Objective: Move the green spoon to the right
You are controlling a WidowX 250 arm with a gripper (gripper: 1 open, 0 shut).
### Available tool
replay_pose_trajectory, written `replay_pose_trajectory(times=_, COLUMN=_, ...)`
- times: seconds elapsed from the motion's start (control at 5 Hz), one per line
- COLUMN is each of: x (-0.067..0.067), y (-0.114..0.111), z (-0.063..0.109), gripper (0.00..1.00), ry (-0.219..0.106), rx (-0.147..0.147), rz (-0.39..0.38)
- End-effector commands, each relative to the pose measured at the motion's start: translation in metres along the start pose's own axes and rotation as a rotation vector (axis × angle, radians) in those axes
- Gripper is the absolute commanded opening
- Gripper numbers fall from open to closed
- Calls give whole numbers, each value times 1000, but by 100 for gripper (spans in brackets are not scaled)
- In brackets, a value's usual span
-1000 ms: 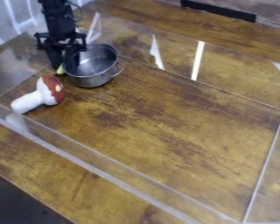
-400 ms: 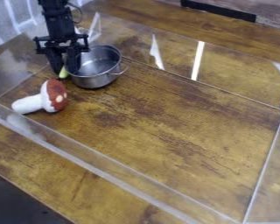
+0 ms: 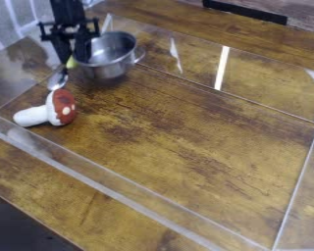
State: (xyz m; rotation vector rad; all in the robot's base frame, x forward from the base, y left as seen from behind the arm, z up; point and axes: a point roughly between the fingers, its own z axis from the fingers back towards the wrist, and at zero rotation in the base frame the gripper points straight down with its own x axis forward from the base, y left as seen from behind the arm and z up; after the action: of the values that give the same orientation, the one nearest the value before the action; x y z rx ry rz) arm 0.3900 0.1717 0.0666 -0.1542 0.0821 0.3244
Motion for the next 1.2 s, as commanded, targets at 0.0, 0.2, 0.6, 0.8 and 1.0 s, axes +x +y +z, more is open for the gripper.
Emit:
replay_pose_trajectory(times=0.0, x=5, y=-24, z=40, gripper=0, ry=-68, rx=6, rz=-103)
replay_pose_trajectory(times=0.2, x=-9, y=-39, z=43, gripper=0, ry=-60, rx=0, rz=-177)
replay_pose_trajectory(times=0.6, x=-27, y=-54, z=44, gripper=0, ry=-41, rx=-4, rz=-290)
replay_pose_trajectory(times=0.8, x=-40, y=-77, z=50, gripper=0, ry=-55, rx=-17, rz=-275)
replay_pose_trajectory(times=1.0, x=-57, y=-108, z=52, gripper=0, ry=-61, rx=-31, rz=-273)
